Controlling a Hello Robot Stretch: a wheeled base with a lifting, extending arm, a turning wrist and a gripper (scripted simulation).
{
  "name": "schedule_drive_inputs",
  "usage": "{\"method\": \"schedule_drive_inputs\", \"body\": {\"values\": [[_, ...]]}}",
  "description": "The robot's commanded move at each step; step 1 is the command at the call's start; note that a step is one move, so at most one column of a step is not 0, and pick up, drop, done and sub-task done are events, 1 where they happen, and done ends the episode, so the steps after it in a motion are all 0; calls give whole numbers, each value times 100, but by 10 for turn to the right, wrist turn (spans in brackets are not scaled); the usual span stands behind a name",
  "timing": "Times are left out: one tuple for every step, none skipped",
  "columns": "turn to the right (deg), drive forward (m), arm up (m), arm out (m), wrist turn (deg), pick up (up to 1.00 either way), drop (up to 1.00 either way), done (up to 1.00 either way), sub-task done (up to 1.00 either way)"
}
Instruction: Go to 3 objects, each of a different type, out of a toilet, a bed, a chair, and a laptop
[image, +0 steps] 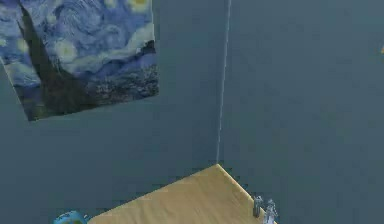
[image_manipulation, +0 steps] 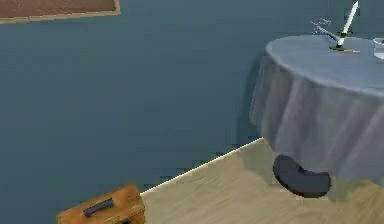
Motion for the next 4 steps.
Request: {"method": "schedule_drive_inputs", "body": {"values": [[450,0,0,0,0,0,0,0,0],[450,0,0,0,0,0,0,0,0],[450,0,0,0,0,0,0,0,0],[300,0,0,0,0,0,0,0,0]]}}
